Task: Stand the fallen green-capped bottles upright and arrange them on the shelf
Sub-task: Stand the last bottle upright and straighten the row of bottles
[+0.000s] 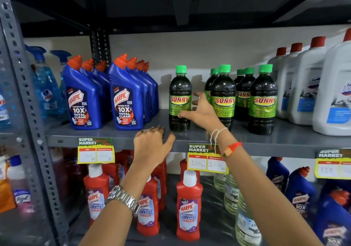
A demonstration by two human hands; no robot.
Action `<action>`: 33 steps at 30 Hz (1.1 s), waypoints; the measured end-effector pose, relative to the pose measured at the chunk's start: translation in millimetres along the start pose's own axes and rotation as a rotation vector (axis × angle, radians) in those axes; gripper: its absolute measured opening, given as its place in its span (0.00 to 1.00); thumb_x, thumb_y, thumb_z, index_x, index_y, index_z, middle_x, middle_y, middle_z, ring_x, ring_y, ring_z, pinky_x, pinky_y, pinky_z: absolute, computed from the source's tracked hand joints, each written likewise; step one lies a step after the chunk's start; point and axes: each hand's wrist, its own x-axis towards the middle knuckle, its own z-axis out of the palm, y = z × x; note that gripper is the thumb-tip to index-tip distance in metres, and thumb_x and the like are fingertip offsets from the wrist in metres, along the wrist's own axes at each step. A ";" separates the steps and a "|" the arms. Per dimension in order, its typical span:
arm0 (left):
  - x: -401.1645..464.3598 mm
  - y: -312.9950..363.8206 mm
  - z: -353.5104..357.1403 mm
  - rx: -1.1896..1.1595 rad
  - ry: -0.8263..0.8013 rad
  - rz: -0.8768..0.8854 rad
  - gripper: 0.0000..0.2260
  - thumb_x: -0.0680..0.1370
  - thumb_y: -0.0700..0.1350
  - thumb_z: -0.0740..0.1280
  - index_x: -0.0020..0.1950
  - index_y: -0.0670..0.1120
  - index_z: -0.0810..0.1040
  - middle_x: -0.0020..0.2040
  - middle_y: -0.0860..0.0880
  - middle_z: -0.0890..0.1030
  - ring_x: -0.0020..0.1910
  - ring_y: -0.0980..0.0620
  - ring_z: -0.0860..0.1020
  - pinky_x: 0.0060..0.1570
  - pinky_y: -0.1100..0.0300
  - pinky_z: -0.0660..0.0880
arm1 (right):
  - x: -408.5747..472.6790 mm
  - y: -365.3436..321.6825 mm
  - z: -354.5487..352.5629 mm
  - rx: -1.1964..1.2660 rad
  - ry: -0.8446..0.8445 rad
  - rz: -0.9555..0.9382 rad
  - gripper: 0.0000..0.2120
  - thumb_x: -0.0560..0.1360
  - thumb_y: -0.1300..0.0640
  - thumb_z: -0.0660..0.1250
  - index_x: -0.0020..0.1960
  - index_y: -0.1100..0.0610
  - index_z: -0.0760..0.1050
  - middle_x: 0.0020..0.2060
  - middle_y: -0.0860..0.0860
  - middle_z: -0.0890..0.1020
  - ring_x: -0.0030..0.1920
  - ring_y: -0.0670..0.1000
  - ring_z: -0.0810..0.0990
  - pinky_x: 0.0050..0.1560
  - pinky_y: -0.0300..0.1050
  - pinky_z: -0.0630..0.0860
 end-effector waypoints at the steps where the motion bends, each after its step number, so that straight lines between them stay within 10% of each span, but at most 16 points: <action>1: -0.1 -0.4 0.1 -0.001 -0.003 -0.002 0.27 0.73 0.60 0.49 0.51 0.46 0.81 0.48 0.47 0.84 0.46 0.48 0.81 0.45 0.56 0.71 | -8.8 1.5 -3.0 0.020 0.058 -0.044 0.35 0.64 0.59 0.75 0.66 0.57 0.62 0.41 0.38 0.70 0.44 0.41 0.73 0.45 0.31 0.70; 7: 7.1 -3.8 -0.2 -0.083 -0.077 -0.073 0.26 0.74 0.63 0.55 0.65 0.50 0.73 0.56 0.46 0.83 0.53 0.44 0.80 0.48 0.54 0.71 | -41.6 13.5 -47.1 0.023 0.504 -0.152 0.22 0.64 0.65 0.72 0.55 0.54 0.72 0.38 0.45 0.78 0.34 0.43 0.77 0.36 0.28 0.73; 12: 32.4 -13.3 -3.3 -0.841 -0.195 -0.240 0.32 0.71 0.54 0.69 0.73 0.51 0.62 0.71 0.48 0.71 0.68 0.47 0.70 0.68 0.49 0.65 | -33.1 33.5 -82.7 -0.109 0.510 -0.050 0.29 0.62 0.61 0.76 0.59 0.56 0.69 0.43 0.50 0.75 0.38 0.48 0.75 0.34 0.32 0.68; 15: 57.4 -4.4 -4.3 -1.175 -0.246 -0.377 0.37 0.70 0.40 0.72 0.74 0.45 0.58 0.74 0.42 0.64 0.71 0.45 0.65 0.70 0.50 0.64 | -22.7 45.6 -86.4 -0.136 0.335 0.041 0.40 0.60 0.59 0.79 0.66 0.59 0.62 0.56 0.56 0.73 0.53 0.53 0.74 0.53 0.42 0.72; 21: 67.7 -2.5 -2.7 -1.212 -0.542 -0.351 0.37 0.62 0.42 0.75 0.70 0.43 0.67 0.67 0.43 0.75 0.63 0.50 0.75 0.62 0.56 0.71 | -21.6 66.9 -78.7 -0.144 0.062 0.167 0.42 0.65 0.56 0.77 0.70 0.61 0.56 0.64 0.58 0.74 0.59 0.52 0.73 0.55 0.38 0.65; 25: 66.5 5.0 -1.8 -1.096 -0.452 -0.310 0.28 0.68 0.36 0.73 0.67 0.41 0.71 0.63 0.45 0.78 0.52 0.56 0.77 0.51 0.65 0.71 | -21.2 67.6 -78.1 -0.161 0.065 0.139 0.36 0.66 0.56 0.75 0.68 0.61 0.61 0.62 0.57 0.76 0.52 0.47 0.70 0.53 0.36 0.66; 33: 65.5 10.6 0.6 -0.979 -0.312 -0.323 0.27 0.63 0.41 0.78 0.61 0.41 0.77 0.59 0.43 0.81 0.55 0.50 0.79 0.63 0.51 0.73 | -10.0 67.8 -73.1 -0.194 0.106 0.157 0.34 0.65 0.57 0.77 0.63 0.63 0.63 0.61 0.59 0.76 0.58 0.56 0.74 0.53 0.39 0.65</action>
